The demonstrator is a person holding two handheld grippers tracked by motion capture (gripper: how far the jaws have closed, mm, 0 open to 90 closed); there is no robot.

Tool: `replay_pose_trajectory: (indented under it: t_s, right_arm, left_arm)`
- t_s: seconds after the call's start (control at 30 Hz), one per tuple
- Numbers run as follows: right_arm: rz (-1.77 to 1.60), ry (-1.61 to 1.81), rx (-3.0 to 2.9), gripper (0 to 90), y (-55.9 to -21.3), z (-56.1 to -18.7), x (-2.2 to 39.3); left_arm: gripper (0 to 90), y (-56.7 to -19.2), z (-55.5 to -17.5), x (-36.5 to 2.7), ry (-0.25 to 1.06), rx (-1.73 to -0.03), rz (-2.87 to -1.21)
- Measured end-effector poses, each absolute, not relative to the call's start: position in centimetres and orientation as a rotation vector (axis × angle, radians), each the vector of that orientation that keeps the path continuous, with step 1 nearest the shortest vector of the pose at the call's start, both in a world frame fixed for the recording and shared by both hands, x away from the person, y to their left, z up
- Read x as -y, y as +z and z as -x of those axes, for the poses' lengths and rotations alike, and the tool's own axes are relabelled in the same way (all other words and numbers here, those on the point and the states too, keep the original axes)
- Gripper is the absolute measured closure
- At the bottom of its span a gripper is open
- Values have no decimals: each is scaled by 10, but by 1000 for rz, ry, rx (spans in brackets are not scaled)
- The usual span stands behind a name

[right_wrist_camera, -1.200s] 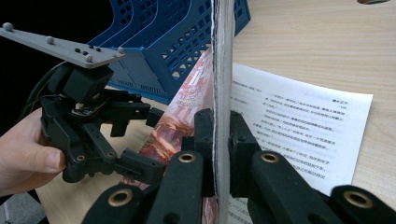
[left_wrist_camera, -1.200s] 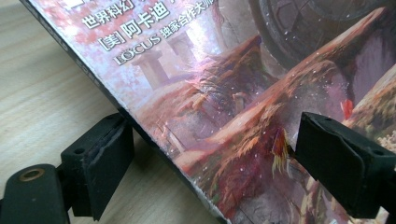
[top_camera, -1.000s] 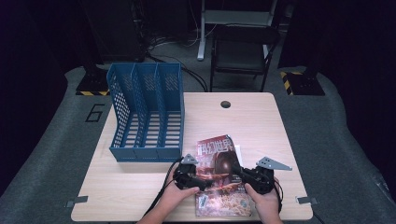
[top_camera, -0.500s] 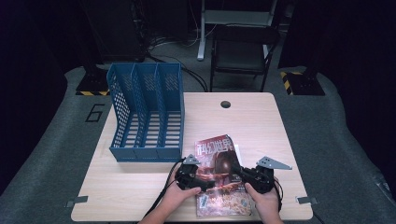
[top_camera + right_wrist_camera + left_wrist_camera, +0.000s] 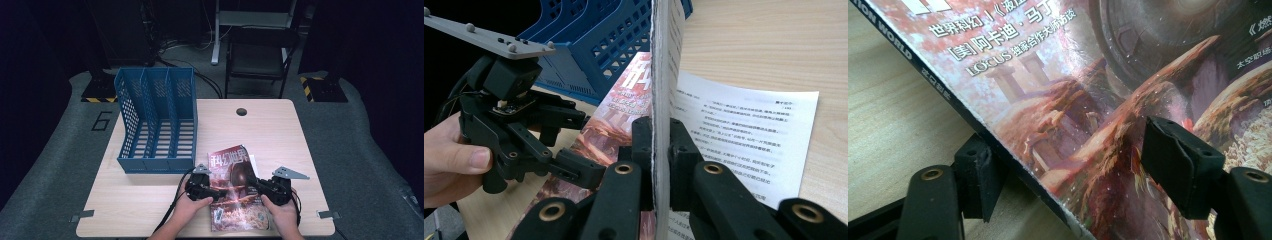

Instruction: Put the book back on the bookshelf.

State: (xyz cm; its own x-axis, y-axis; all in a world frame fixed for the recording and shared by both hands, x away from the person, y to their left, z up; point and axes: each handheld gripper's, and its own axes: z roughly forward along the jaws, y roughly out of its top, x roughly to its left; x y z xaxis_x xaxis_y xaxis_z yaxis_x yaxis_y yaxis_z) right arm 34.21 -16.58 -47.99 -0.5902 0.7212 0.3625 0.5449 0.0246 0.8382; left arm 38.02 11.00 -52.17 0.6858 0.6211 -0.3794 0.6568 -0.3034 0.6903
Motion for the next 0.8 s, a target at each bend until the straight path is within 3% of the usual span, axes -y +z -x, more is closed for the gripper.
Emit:
replay_pose_trajectory:
  t_s: [0.33,0.53,0.8]
  right_arm:
    - [-1353,1592,-2138,854,-483,-346,166]
    - [-1384,1604,-2134,854,-484,-348,168]
    - [-1395,1619,-2132,853,-483,-347,169]
  left_arm:
    - [385,-521,-383,-115,-63,-1000,-1996]
    - [574,-509,-379,-121,-56,-996,-1965]
    - [623,-500,-374,-123,-38,-981,-1974]
